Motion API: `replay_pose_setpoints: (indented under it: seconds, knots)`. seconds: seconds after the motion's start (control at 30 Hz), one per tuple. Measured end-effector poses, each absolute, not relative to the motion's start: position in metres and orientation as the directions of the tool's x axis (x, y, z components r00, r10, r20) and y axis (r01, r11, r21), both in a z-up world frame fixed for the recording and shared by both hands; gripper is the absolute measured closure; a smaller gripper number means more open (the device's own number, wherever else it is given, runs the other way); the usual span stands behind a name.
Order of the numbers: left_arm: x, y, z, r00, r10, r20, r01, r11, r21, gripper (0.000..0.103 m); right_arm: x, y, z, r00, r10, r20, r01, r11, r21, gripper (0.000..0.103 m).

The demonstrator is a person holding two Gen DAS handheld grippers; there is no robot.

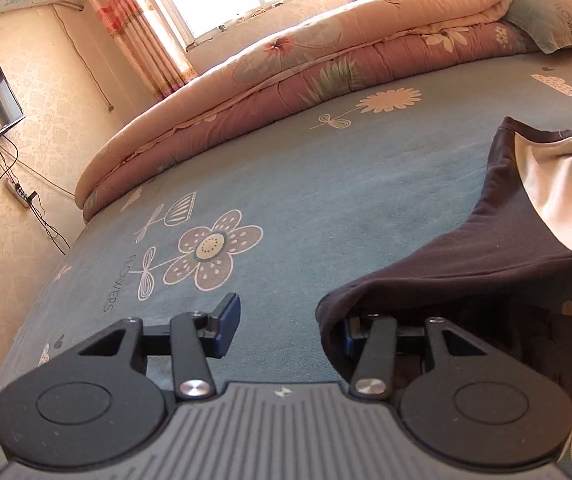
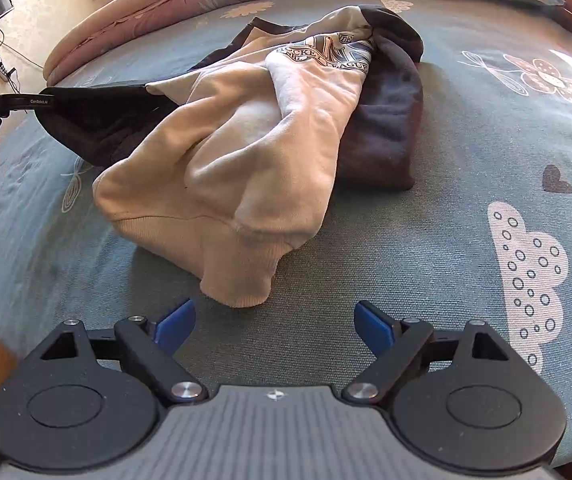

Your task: Fold clothes

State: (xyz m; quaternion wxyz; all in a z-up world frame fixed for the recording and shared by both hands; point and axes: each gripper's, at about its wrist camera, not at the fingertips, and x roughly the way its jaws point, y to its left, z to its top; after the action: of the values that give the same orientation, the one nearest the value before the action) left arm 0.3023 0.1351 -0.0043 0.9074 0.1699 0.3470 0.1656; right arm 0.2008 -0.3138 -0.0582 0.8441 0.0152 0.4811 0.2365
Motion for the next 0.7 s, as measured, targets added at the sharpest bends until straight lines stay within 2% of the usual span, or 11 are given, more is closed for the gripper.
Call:
replay_pose_setpoints:
  seconds: [0.1,0.3,0.43,0.57,0.7]
  knots:
    - [0.302,0.119,0.005,0.750,0.346,-0.564,-0.126,0.912,0.391,0.055,0.199,-0.314,-0.058,0.426,0.413,-0.805,-0.381,0.889,0.254,0.013]
    - [0.301,0.073,0.010,0.820,0.105,-0.562,0.037,0.971,0.235,0.055,0.197,-0.309,-0.059,0.415,0.410,-0.812,-0.389,0.887,0.249,0.013]
    - [0.310,0.043,-0.002,0.791,-0.065,-0.609,0.149,0.985,0.089,0.057,0.195,-0.310,-0.059,0.414,0.406,-0.815,-0.389,0.888,0.245,0.012]
    - [0.319,0.014,-0.031,0.717,-0.168,-0.677,0.239,0.971,0.013,0.058,0.193,-0.315,-0.060,0.418,0.401,-0.815,-0.374,0.894,0.248,0.012]
    - [0.323,-0.005,-0.068,0.615,-0.230,-0.754,0.263,0.962,-0.079,0.058,0.192,-0.321,-0.060,0.420,0.400,-0.815,-0.358,0.898,0.257,0.011]
